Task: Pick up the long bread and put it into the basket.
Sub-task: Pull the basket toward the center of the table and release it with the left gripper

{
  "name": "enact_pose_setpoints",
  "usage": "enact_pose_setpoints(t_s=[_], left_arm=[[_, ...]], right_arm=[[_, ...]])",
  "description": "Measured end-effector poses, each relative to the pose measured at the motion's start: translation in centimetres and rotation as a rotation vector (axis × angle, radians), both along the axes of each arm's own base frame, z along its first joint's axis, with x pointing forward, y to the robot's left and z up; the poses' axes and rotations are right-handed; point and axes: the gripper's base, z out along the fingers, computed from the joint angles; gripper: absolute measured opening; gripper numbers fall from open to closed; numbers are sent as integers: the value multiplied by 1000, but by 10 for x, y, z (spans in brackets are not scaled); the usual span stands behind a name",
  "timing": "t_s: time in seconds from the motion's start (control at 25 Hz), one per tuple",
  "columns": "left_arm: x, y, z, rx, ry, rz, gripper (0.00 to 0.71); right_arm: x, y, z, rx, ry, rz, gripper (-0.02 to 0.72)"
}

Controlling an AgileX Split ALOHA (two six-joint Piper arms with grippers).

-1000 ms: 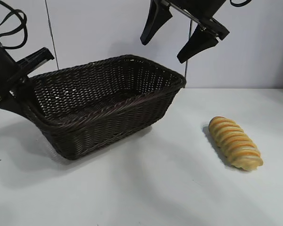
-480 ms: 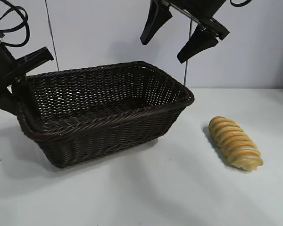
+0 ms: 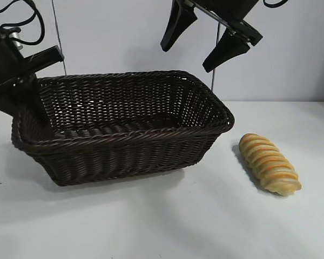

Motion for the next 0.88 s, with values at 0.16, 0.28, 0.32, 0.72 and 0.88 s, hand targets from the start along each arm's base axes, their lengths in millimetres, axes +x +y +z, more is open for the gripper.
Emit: enact_pose_setpoints(t_s=[0.16, 0.28, 0.32, 0.72, 0.88], left_arm=[[6, -2, -16, 2, 50, -97, 98], [13, -3, -25, 5, 56, -115, 98], [14, -3, -28, 6, 55, -121, 98], [23, -4, -44, 6, 63, -140, 98], [24, -4, -46, 10, 62, -142, 98]], right_arm=[[0, 0, 0, 0, 0, 0, 643], [0, 0, 0, 0, 0, 0, 643], [0, 0, 0, 0, 0, 0, 643], [0, 0, 0, -1, 1, 1, 643], [0, 0, 0, -1, 3, 2, 643]])
